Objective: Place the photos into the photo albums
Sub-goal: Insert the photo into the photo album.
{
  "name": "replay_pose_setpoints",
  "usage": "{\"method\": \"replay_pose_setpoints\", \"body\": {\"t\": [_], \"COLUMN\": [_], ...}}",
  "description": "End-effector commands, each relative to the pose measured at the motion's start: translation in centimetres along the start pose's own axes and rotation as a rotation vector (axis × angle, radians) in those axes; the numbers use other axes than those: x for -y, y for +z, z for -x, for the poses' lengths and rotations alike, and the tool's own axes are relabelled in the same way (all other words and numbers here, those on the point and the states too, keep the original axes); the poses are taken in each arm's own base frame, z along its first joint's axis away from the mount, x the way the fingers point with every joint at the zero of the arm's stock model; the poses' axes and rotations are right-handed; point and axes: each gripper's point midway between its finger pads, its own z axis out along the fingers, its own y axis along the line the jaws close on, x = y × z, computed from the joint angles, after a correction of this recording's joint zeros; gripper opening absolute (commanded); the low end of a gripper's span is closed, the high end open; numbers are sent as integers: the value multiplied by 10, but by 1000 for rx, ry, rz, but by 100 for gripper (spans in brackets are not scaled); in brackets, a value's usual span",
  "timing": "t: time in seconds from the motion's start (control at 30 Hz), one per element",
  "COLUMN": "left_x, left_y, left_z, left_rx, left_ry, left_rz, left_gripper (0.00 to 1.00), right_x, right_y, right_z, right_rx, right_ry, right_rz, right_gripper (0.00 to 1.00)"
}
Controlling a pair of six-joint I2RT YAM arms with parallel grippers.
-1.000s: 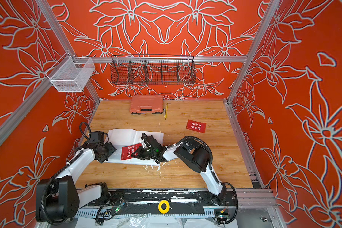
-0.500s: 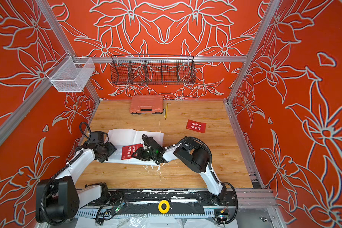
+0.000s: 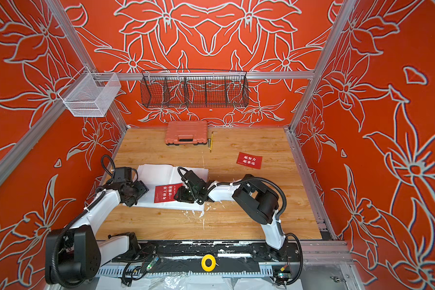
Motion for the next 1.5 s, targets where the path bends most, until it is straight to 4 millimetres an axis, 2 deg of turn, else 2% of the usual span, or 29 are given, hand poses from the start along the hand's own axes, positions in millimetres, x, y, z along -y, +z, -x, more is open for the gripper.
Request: {"method": "replay_pose_setpoints", "body": {"t": [0.0, 0.17, 0.33, 0.57, 0.8, 1.0, 1.1, 1.27, 1.47], "left_x": [-2, -2, -2, 0, -1, -1, 0, 1, 2], "left_y": [0, 1, 1, 1, 0, 0, -1, -1, -1], "left_z": [-2, -2, -3, -2, -2, -3, -2, -2, -2], "left_rx": [-4, -8, -11, -7, -7, -4, -1, -1, -2], "left_ry": [0, 1, 0, -1, -1, -3, -3, 1, 2], "left_rz": [-5, -4, -6, -11, -12, -11, -15, -21, -29], "left_gripper": [71, 71, 71, 71, 71, 71, 71, 71, 67], "right_x": [15, 14, 9, -8, -28, -41, -36, -17, -19], "right_y": [4, 11, 14, 24, 35, 40, 31, 19, 20], "right_z": [-1, 1, -9, -26, -34, -26, -19, -9, 2], "right_rx": [-28, -64, -102, -137, -155, -153, -124, -103, -93], "right_ry": [-47, -86, -130, -197, -248, -277, -290, -260, -258], "right_rz": [-116, -167, -199, -202, -202, -205, -241, -264, -264], "right_gripper": [46, 47, 47, 47, 47, 47, 47, 47, 47]}}
